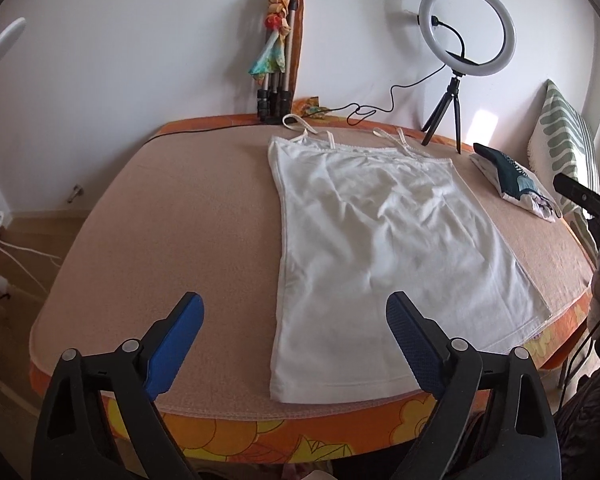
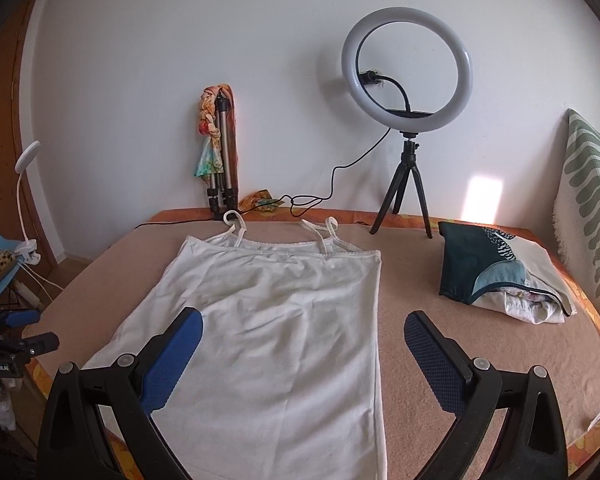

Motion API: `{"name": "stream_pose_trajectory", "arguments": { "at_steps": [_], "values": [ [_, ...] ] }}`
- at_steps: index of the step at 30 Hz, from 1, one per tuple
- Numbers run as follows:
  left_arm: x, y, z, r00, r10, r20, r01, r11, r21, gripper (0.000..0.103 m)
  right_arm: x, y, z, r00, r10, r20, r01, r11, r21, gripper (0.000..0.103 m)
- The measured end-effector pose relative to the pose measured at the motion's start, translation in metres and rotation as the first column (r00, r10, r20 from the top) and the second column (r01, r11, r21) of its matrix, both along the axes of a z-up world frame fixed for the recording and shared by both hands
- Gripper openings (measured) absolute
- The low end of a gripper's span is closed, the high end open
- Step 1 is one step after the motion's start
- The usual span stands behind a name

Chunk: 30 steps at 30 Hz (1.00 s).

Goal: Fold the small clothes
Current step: 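Move the right tool to the camisole's side edge and close on it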

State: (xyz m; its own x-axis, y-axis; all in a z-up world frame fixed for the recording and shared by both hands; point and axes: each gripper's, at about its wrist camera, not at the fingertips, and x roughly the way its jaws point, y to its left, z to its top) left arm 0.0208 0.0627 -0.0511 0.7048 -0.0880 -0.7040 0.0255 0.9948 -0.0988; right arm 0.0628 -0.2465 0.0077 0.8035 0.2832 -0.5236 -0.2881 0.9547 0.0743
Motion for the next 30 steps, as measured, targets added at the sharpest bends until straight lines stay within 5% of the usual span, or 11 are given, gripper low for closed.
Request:
{"name": "stream_pose_trajectory", "arguments": {
  "at_steps": [5, 10, 14, 24, 30],
  "values": [
    [0.005, 0.014, -0.019, 0.997, -0.015, -0.072, 0.010, 0.998, -0.070, 0.073, 0.025, 0.038, 0.003, 0.998, 0.052, -0.027, -0.053, 0.999, -0.013, 0.099],
    [0.003, 0.017, -0.027, 0.996, -0.026, -0.088, 0.021, 0.998, -0.058, 0.070, 0.058, 0.075, 0.006, 0.988, 0.110, -0.105, -0.112, 0.994, -0.014, 0.093],
    [0.007, 0.018, -0.037, 0.990, -0.057, -0.132, 0.044, 0.994, -0.099, 0.055, 0.089, 0.108, 0.006, 0.971, 0.160, -0.177, -0.160, 0.987, 0.012, 0.086],
    [0.007, 0.025, -0.053, 0.979, -0.091, -0.182, 0.055, 0.979, -0.194, 0.038, 0.177, 0.203, -0.025, 0.875, 0.289, -0.389, -0.277, 0.957, 0.086, 0.061],
    [0.009, 0.034, -0.061, 0.975, -0.090, -0.201, 0.037, 0.966, -0.256, 0.025, 0.220, 0.245, -0.062, 0.835, 0.271, -0.478, -0.274, 0.960, 0.066, 0.052]
  ]
}}
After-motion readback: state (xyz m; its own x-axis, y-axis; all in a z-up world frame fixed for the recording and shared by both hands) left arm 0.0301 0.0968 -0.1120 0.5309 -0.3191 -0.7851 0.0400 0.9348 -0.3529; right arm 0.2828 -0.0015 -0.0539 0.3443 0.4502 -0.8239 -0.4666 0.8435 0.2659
